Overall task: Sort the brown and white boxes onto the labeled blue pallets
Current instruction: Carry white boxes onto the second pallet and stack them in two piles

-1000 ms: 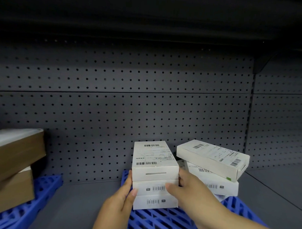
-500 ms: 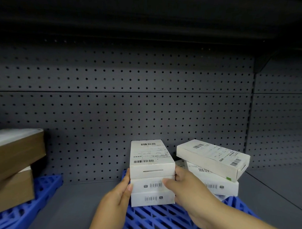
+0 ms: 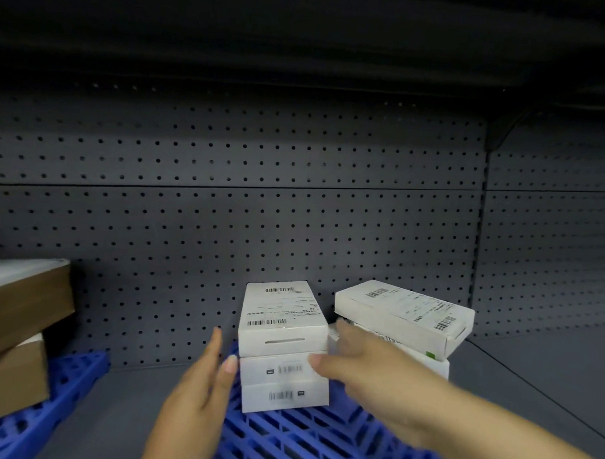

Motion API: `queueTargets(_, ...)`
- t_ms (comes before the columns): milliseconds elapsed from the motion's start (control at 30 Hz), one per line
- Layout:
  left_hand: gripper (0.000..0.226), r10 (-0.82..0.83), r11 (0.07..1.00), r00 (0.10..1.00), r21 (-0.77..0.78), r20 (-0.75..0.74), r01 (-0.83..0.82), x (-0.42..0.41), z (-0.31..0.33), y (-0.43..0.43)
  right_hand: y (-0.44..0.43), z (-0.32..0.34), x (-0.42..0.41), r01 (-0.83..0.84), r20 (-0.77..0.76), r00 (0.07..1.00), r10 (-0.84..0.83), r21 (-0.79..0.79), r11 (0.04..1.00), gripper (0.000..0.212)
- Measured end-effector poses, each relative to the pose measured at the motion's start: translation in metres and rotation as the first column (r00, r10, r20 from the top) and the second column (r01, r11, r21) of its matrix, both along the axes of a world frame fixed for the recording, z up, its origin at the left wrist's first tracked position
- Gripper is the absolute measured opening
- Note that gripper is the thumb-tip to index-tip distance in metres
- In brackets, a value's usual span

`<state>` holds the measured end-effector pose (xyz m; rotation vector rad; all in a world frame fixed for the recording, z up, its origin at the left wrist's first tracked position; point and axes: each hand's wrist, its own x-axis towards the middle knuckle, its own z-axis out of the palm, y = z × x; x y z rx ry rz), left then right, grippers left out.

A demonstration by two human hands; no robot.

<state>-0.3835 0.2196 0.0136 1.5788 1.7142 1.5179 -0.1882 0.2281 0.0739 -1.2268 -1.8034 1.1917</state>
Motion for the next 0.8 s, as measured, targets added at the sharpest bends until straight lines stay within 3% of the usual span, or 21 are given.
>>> queueTargets(67, 0.038, 0.031, 0.981, 0.999, 0.191, -0.019, -0.026, 0.013, 0.020, -0.022, -0.010, 0.024, 0.035, 0.013, 0.085, 0.996, -0.021, 0.085, 0.996, 0.028)
queueTargets(167, 0.031, -0.122, 0.957, 0.991, 0.269, 0.049, 0.104, 0.045, 0.038, -0.047, -0.003, 0.053, 0.088, 0.271, 0.060, 0.951, -0.305, 0.318, 0.908, 0.032)
queueTargets(233, 0.036, -0.282, 0.955, 0.943, 0.144, 0.177, 0.259, 0.077, 0.045, -0.025, 0.018, 0.052, 0.118, 0.460, 0.036, 0.860, -0.509, 0.380, 0.803, 0.045)
queueTargets(267, 0.038, -0.336, 0.941, 0.916, 0.050, 0.220, 0.333, 0.091, 0.045, -0.013, 0.028, 0.046, 0.129, 0.497, 0.071, 0.832, -0.551, 0.348, 0.795, 0.052)
queueTargets(333, 0.045, -0.359, 0.925, 0.889, -0.019, 0.286, 0.380, 0.113, 0.036, 0.013, 0.043, 0.028, 0.146, 0.454, 0.155, 0.857, -0.491, 0.223, 0.862, 0.057)
queueTargets(400, 0.044, -0.328, 0.940, 0.911, -0.006, 0.249, 0.340, 0.116, 0.014, 0.033, 0.052, 0.017, 0.153, 0.370, 0.150, 0.913, -0.379, 0.087, 0.925, 0.044)
queueTargets(500, 0.106, -0.373, 0.924, 0.913, -0.027, 0.162, 0.382, 0.105, -0.030, 0.057, 0.056, 0.019, 0.155, 0.288, 0.121, 0.949, -0.291, 0.042, 0.957, 0.025)
queueTargets(533, 0.108, -0.400, 0.901, 0.893, -0.092, 0.205, 0.424, 0.104, -0.035, 0.064, 0.055, 0.020, 0.155, 0.264, 0.132, 0.954, -0.269, 0.055, 0.963, 0.022)
queueTargets(667, 0.062, -0.352, 0.897, 0.875, -0.148, 0.333, 0.417, 0.129, 0.001, 0.038, 0.052, 0.020, 0.160, 0.136, 0.187, 0.972, -0.144, 0.058, 0.989, 0.023)
queueTargets(733, 0.069, -0.384, 0.869, 0.847, -0.165, 0.368, 0.466, 0.134, -0.003, 0.034, 0.052, 0.020, 0.160, 0.094, 0.204, 0.973, -0.107, 0.072, 0.993, 0.018)
queueTargets(800, 0.094, -0.389, 0.873, 0.837, -0.137, 0.384, 0.468, 0.135, -0.009, 0.041, 0.054, 0.019, 0.160, 0.052, 0.222, 0.972, -0.073, 0.100, 0.994, 0.012)
